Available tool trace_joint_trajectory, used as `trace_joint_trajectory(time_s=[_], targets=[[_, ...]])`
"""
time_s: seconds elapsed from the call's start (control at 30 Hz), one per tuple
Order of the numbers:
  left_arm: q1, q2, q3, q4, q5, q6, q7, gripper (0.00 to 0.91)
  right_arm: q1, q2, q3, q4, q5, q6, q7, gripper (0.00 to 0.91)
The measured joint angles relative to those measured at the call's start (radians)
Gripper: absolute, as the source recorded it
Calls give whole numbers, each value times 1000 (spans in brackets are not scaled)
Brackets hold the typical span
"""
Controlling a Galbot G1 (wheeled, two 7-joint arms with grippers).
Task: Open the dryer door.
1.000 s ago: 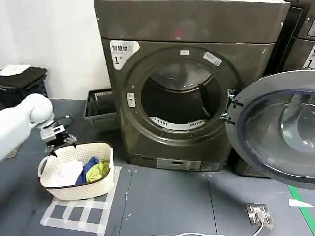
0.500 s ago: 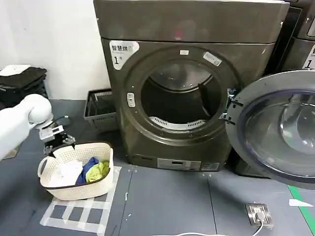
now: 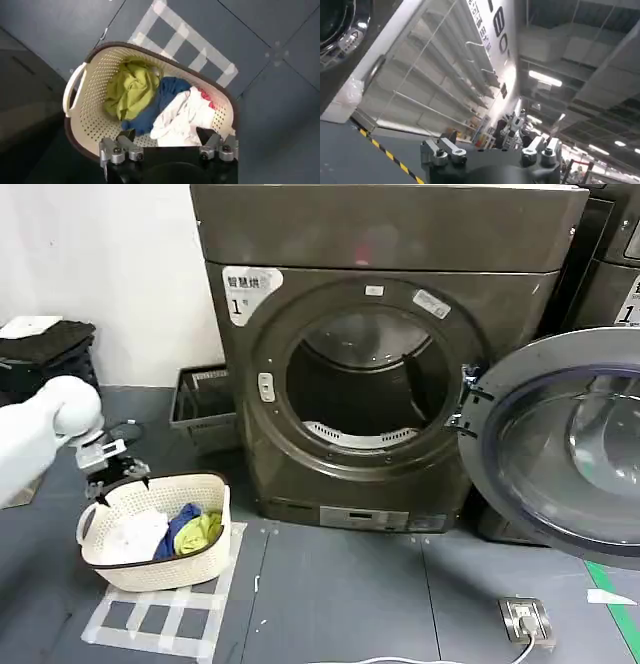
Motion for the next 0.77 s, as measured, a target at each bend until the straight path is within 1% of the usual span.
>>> trace_joint_trajectory(time_s=[0.77], targets=[[-12,-4,19,8,-21,0,13,907,1,3,4,-4,-1,12,-10,907]])
